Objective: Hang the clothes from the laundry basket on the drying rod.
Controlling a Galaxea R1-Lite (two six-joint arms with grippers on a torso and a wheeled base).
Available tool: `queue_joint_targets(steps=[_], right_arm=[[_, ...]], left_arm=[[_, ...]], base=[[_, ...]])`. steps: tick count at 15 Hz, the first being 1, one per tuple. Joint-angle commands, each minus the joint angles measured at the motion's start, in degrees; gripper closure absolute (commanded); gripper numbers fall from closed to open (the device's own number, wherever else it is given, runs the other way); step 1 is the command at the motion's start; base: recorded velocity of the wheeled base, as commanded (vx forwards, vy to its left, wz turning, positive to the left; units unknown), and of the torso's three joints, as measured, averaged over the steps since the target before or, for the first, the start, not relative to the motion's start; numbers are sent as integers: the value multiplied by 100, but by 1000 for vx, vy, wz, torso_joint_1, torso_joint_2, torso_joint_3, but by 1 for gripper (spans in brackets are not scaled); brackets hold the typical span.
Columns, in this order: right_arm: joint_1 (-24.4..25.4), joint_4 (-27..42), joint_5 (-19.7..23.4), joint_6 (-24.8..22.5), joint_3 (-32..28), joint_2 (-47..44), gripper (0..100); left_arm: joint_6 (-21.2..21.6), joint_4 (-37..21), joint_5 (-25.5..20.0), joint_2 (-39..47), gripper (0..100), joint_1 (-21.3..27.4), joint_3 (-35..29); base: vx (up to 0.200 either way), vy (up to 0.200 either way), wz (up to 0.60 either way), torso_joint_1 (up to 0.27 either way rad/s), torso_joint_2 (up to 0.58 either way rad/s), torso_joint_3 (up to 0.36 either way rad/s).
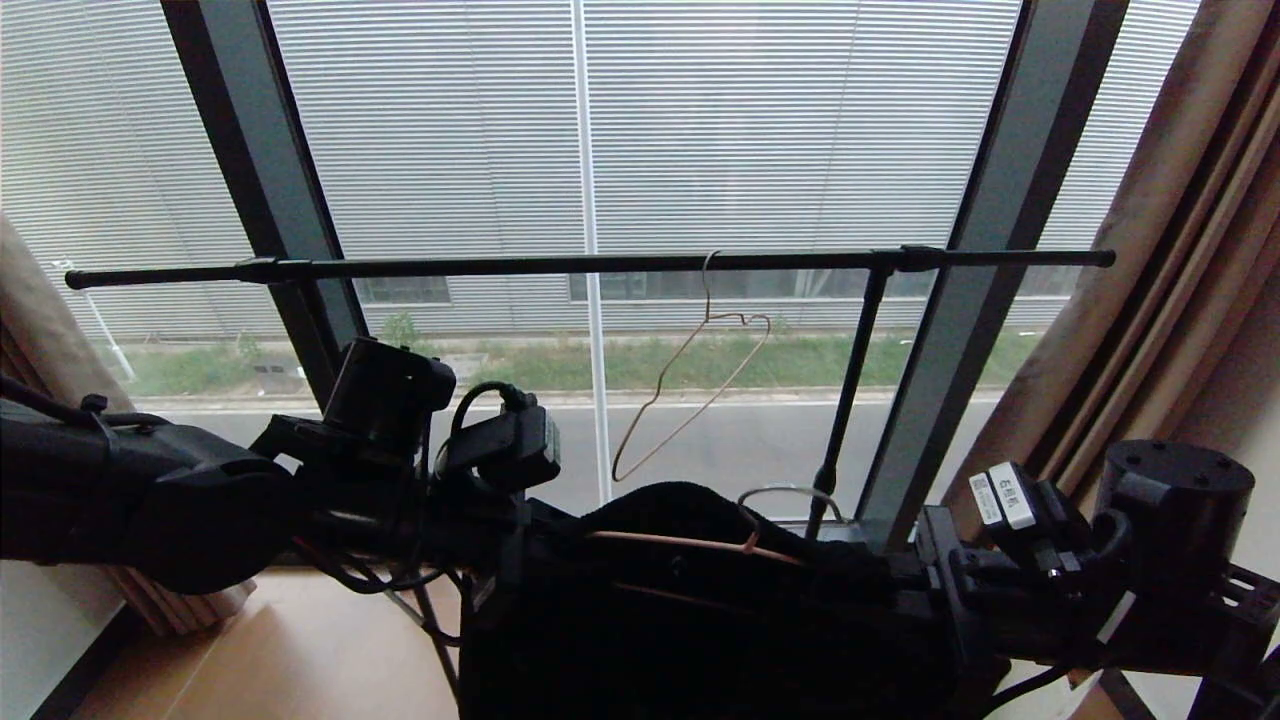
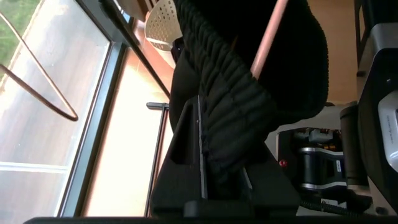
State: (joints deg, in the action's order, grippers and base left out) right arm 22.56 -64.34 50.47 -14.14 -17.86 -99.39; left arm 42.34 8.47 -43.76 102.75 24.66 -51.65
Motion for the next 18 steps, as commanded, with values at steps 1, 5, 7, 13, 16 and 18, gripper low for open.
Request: queue_joint_targets(steps=[1,5,7,13,16,18], right_arm=[[-33,9,-2,8,-7,-28,0],[-279,-35,-2,8,-7,16,0],[-420,-70,16,-1,-7,16,0],[-710,-149,16,-361,-42,-248,0],[-903,-149,16,-432,-95,-335,0],[-1035,-149,24,-440,-130,-371,0]], left_arm=[[-15,14,-1,-168,100,-67,85],[-15,14,-27,-546,100,-330,401],[-24,14,-53,-774,100,-445,621],[-674,5,-299,-1240,100,-568,999],[-1202,-3,-783,-1249,100,-770,1017],[-1377,-3,-792,-1240,100,-893,1096]], base=[[0,0,0,0,0,0],[0,0,0,0,0,0],[0,0,0,0,0,0],[0,0,0,0,0,0],[0,0,0,0,0,0],[0,0,0,0,0,0]])
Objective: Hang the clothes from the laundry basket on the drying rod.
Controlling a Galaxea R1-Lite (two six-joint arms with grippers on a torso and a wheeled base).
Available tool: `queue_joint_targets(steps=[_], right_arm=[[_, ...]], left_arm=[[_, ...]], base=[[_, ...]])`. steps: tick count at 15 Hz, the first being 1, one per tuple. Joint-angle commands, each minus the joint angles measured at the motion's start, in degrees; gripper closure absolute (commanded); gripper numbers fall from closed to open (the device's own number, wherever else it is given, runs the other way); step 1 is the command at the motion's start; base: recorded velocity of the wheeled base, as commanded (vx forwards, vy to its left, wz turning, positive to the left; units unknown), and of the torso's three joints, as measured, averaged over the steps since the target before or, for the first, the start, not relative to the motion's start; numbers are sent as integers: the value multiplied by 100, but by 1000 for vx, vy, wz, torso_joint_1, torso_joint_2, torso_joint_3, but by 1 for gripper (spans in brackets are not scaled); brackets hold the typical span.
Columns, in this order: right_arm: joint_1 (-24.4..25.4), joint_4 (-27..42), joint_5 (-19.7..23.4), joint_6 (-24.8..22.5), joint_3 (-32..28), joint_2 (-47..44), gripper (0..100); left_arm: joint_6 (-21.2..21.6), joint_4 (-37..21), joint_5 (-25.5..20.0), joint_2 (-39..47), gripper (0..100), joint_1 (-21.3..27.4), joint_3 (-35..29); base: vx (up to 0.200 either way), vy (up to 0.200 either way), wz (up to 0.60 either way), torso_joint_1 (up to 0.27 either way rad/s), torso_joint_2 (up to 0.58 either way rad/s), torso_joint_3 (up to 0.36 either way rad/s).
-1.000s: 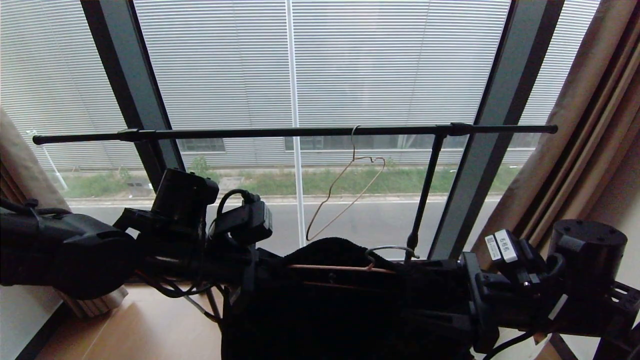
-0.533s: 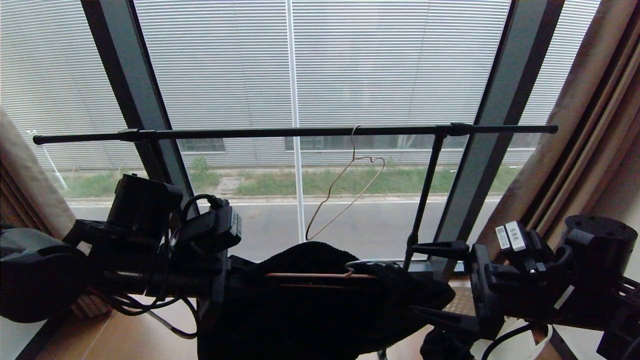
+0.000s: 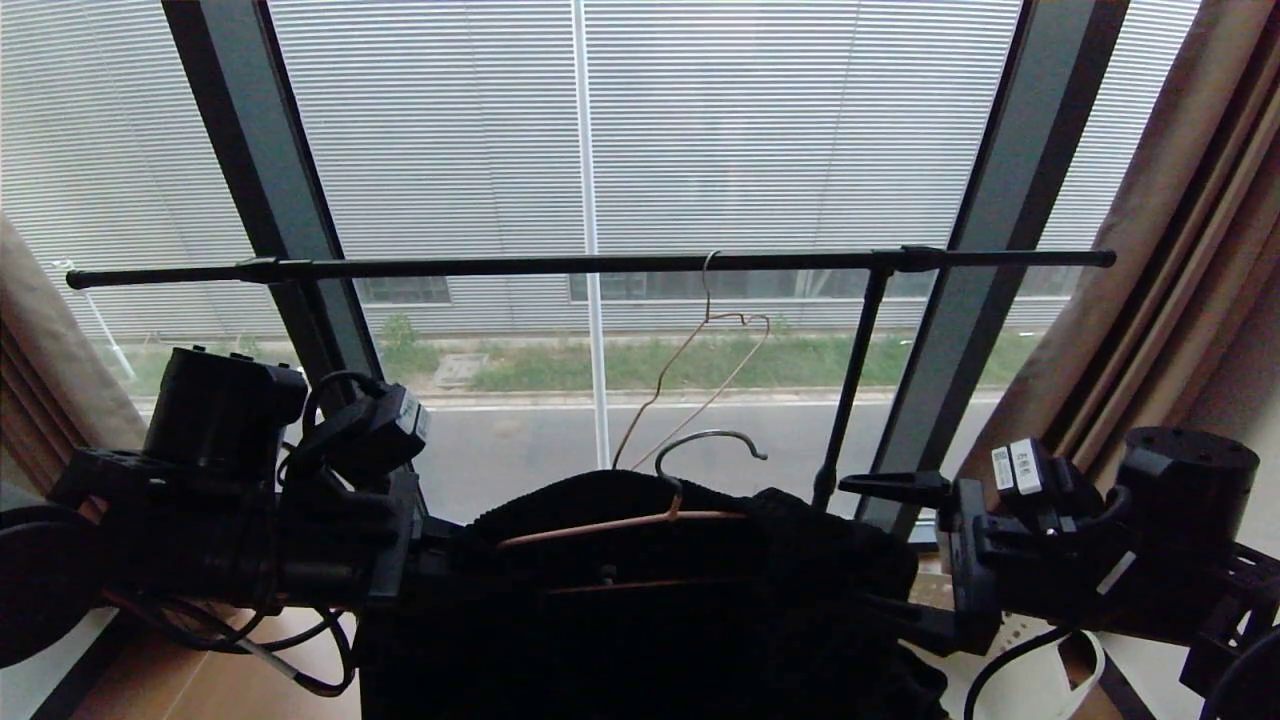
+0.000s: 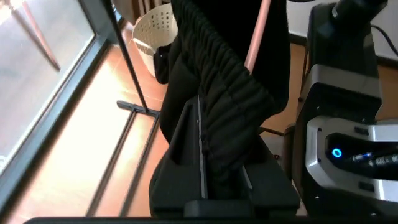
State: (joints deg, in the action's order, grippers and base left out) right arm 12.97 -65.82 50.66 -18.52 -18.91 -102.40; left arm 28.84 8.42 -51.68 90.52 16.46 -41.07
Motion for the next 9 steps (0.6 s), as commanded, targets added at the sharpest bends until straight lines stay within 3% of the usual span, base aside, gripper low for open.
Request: queue_joint_targets(steps=[1,3,9], right_arm=[[-102,-1,14,-3,-25,-78,0],[-155,-1,5,-20,-87,-324,0],[-365,-107,22,-187,-342,-1265,0]], left_arm=[[-116,1,-27,-16,100,-116,82],[-168,10,-255,-25,100,-239,117],[-230,28,-290,-25,100,-257,134]], base=[[0,0,0,0,0,0],[0,0,0,0,0,0],[0,0,0,0,0,0]])
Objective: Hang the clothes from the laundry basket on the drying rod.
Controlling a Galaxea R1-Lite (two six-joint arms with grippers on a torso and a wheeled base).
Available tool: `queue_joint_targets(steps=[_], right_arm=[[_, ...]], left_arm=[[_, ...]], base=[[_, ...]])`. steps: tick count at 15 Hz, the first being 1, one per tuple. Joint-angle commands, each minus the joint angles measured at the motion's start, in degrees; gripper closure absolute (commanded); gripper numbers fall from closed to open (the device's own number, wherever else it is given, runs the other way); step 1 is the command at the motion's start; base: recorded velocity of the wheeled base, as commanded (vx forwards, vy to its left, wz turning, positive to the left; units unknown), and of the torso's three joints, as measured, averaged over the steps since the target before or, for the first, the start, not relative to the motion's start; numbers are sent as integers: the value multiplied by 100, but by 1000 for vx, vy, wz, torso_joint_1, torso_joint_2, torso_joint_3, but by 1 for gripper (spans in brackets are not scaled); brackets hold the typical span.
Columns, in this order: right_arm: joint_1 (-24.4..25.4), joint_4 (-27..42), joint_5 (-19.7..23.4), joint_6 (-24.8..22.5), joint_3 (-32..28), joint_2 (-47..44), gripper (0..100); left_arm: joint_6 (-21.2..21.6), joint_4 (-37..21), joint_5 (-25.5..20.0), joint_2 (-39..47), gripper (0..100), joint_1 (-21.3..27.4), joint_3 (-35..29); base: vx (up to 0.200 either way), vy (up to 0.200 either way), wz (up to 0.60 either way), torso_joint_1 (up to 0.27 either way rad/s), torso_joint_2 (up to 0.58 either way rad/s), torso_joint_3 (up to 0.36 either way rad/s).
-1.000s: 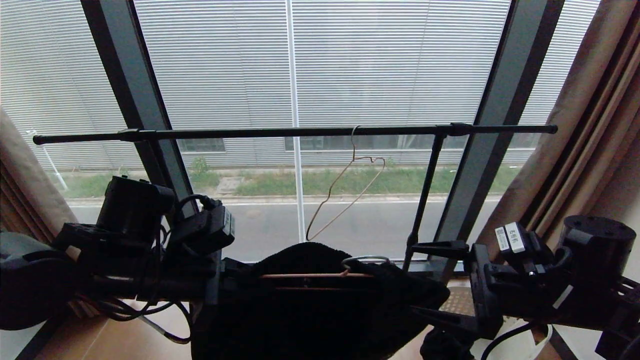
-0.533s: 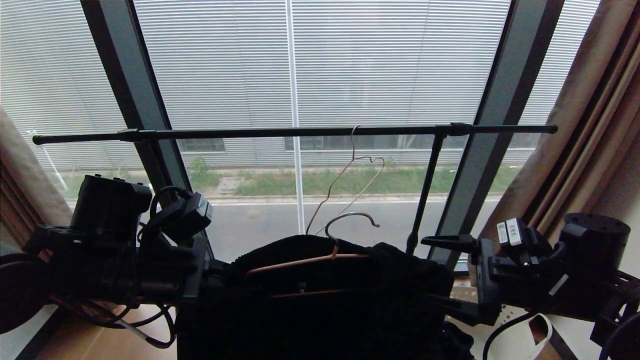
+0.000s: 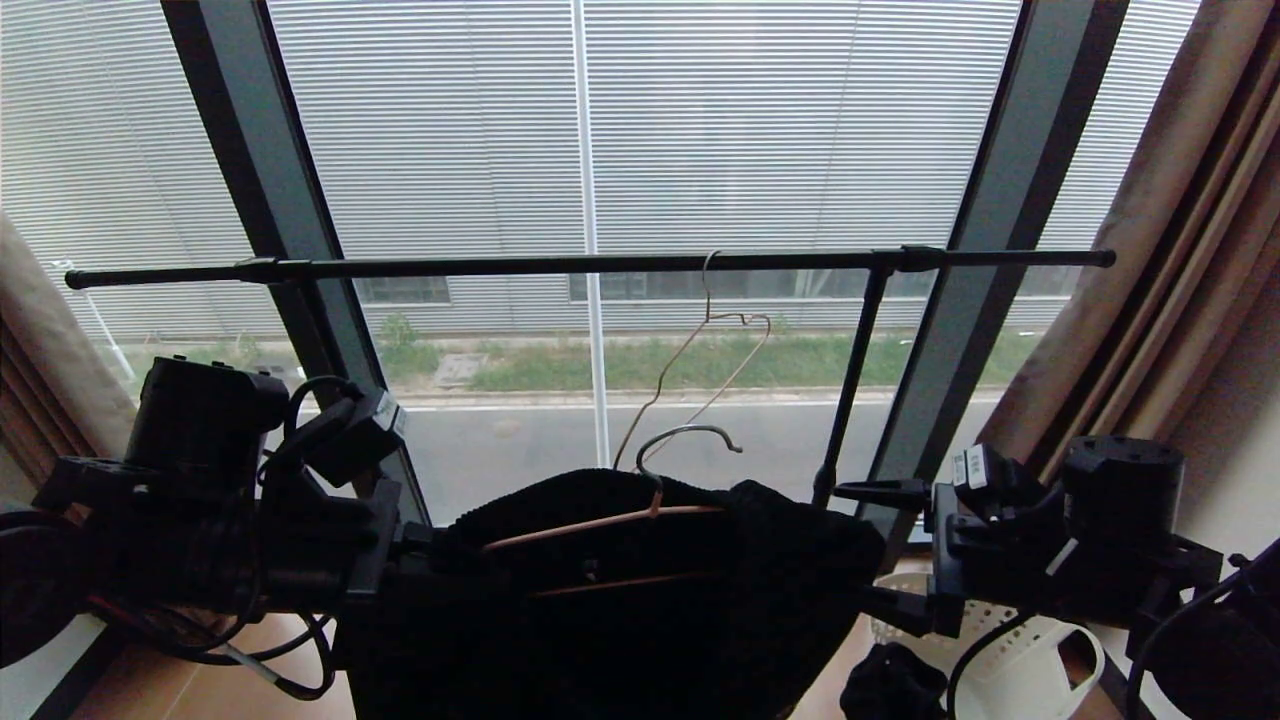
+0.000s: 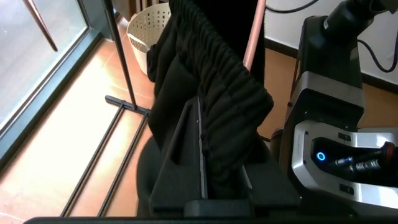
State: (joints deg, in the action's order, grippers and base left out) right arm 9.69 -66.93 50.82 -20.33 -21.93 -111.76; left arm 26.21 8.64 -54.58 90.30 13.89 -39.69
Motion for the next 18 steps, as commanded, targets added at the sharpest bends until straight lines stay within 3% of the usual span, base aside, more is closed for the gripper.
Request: queue_joint_targets(steps=[1,5,10,11,14,18], right_arm=[[-29,-154,7,-58,-13,-469,0],[-20,-207,7,-357,-13,-786,0],[-11,-224,-11,-366,-83,-917,0],[-11,-242,-2,-357,-92,-926,100],[-73,-233,-11,-357,-136,-926,100],[-503,-207,-2,-348,-312,-935,100]], left_arm=[[-72,15,0,-3,100,-26,-12],[-116,15,0,-12,100,-53,-21],[-309,15,0,-21,100,-53,-30],[-318,15,0,-47,100,-53,-30],[-503,15,0,-109,100,-53,-21],[-512,15,-9,-153,100,-97,-12]], base=[[0,0,0,0,0,0],[0,0,0,0,0,0],[0,0,0,0,0,0],[0,0,0,0,0,0],[0,0,0,0,0,0],[0,0,0,0,0,0]])
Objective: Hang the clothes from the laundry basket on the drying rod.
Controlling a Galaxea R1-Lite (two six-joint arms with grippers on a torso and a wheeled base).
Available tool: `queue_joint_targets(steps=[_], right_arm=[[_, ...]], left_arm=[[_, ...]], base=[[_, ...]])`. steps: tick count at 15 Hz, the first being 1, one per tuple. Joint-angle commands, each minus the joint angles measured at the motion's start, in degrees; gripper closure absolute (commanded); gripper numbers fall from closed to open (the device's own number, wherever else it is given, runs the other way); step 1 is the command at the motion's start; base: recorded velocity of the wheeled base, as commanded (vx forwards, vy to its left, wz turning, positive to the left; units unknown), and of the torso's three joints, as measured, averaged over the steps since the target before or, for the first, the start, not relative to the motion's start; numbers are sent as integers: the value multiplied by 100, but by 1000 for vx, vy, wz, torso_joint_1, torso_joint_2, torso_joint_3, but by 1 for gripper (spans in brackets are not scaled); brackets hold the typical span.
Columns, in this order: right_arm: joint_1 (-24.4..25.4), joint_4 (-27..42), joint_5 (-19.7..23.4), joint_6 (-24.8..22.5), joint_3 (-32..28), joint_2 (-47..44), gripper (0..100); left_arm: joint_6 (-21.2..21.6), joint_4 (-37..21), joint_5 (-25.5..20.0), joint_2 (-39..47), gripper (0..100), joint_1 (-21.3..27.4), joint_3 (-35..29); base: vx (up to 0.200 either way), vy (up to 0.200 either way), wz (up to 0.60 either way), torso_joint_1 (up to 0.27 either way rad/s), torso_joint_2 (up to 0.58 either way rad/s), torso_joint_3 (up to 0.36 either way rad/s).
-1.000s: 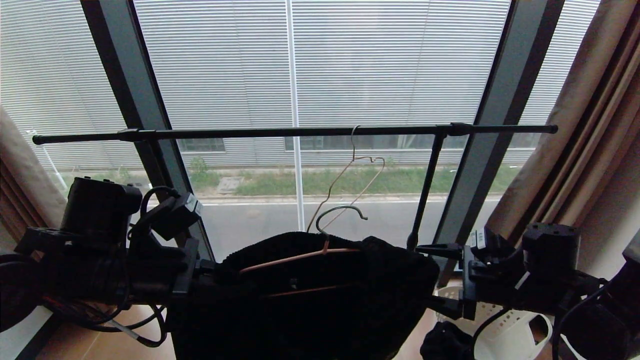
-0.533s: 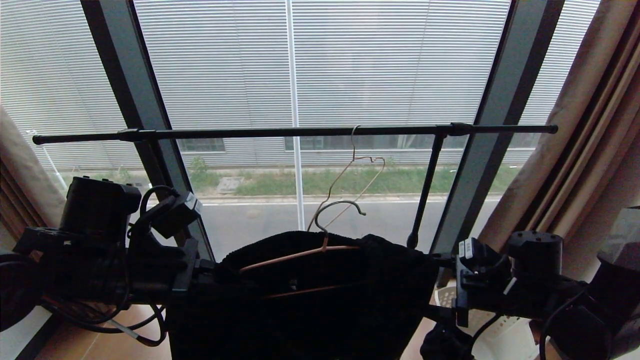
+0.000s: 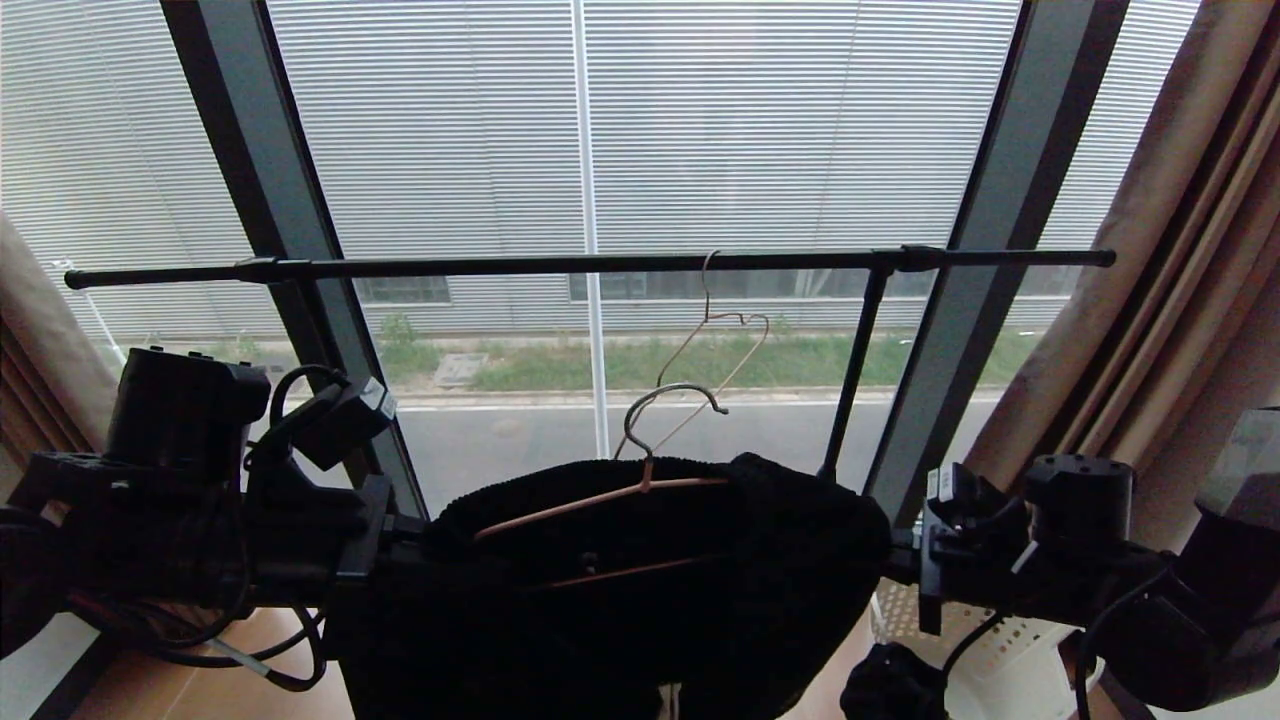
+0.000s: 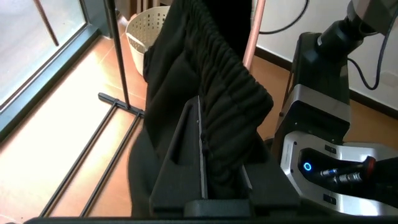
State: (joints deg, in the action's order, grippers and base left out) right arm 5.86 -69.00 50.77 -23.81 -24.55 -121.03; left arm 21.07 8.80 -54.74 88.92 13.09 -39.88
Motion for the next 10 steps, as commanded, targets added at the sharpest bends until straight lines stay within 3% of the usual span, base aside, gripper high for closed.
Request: queue_joint_targets(steps=[1,10], right_arm=[[-147,9,3,-1,-67,-17,100],[-15,53,-6,-36,47,-52,100]], left_arm=[[3,-1,-37,-15,100,-35,6],[-6,-1,-107,-59,100,-140,15]], base=[[0,0,0,0,0,0],[0,0,0,0,0,0]])
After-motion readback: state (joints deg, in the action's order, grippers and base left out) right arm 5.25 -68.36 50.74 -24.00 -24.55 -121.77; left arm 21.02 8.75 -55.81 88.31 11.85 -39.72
